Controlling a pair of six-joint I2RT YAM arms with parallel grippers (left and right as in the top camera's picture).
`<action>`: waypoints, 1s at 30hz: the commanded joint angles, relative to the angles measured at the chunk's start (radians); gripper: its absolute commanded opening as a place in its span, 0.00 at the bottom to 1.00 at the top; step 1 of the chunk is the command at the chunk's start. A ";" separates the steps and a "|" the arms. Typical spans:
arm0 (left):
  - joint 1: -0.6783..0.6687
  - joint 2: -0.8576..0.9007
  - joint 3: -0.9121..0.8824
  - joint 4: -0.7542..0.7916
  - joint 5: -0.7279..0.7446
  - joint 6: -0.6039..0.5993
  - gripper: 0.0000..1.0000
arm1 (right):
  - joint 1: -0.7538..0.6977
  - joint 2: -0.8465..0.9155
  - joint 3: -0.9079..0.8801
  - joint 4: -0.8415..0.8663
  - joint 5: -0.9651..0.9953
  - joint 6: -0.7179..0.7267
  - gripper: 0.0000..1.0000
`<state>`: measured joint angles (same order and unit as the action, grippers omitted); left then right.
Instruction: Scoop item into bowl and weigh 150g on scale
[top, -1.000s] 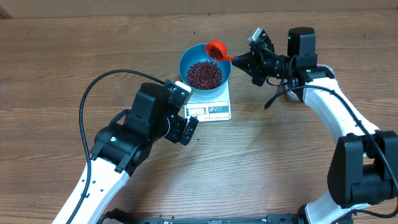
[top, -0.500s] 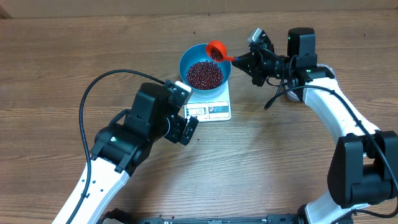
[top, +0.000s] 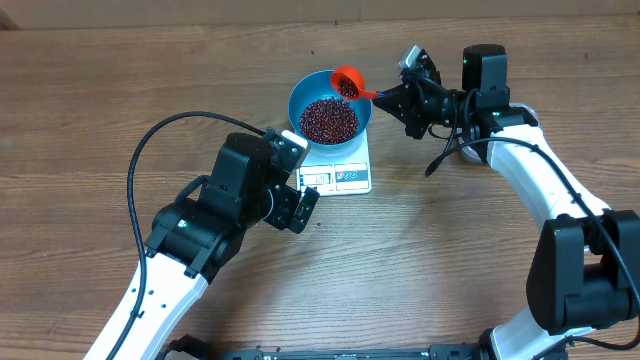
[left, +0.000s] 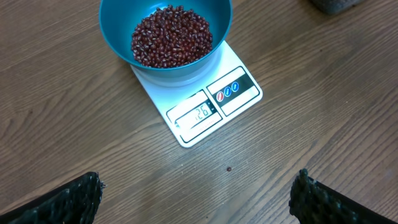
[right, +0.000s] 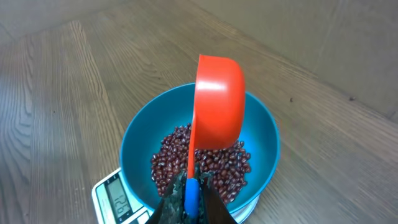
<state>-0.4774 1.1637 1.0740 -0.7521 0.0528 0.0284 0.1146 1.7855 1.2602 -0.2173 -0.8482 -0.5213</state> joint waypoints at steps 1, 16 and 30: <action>-0.003 0.007 0.024 0.000 0.015 -0.010 1.00 | 0.003 0.002 0.002 0.037 0.003 -0.039 0.04; -0.003 0.007 0.024 0.000 0.015 -0.010 1.00 | 0.003 0.002 0.002 0.002 0.010 -0.221 0.04; -0.003 0.007 0.024 0.000 0.015 -0.010 0.99 | 0.003 0.002 0.002 0.003 0.010 -0.221 0.04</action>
<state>-0.4774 1.1637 1.0740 -0.7521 0.0528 0.0284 0.1146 1.7855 1.2602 -0.2207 -0.8356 -0.7338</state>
